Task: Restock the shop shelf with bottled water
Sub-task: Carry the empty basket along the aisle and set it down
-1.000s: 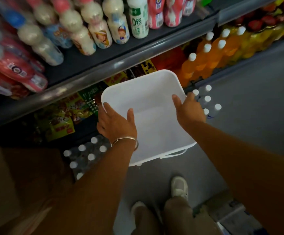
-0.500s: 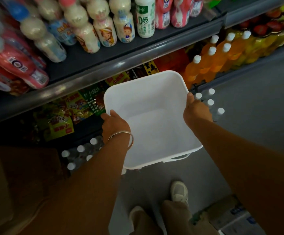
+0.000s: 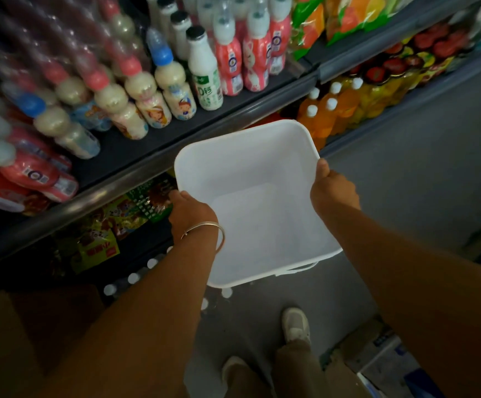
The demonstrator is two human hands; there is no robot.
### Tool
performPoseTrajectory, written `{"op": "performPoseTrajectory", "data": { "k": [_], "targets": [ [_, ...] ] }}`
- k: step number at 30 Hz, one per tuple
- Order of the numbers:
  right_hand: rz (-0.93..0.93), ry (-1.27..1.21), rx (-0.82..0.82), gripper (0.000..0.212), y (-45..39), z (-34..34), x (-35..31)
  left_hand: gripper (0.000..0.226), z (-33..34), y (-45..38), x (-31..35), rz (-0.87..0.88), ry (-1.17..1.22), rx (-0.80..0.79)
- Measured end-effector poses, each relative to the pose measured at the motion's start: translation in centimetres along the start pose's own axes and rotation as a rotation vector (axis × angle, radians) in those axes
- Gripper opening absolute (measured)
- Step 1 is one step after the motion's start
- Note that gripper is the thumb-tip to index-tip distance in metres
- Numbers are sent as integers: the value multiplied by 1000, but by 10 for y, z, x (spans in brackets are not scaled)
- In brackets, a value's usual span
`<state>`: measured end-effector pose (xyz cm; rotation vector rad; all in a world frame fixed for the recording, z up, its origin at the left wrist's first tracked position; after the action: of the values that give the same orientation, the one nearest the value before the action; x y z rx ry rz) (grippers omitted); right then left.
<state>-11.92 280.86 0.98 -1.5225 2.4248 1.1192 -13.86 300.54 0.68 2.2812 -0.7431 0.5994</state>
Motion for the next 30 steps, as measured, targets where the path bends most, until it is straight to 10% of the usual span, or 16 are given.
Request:
{"op": "performPoseTrajectory", "data": {
  "k": [8,30],
  "targets": [
    [259,-249,157,67,-1,-88,26,39,21,44,94,122,-15,-90],
    [596,-431,356,47,-145,-302,196,40,296,108,340,460,-228,-353]
  ]
}}
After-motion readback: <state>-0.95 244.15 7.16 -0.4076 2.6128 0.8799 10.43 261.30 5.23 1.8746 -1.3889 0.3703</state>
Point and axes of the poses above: each hand's wrist, its own y-axis away from the middle knuckle, its own z-axis out of the palm, x = y × z, the point moved 1 cm from there along -y, towards the middle knuckle, and after that the axes turned 6 degrees about -x, right-handed, at the moved point
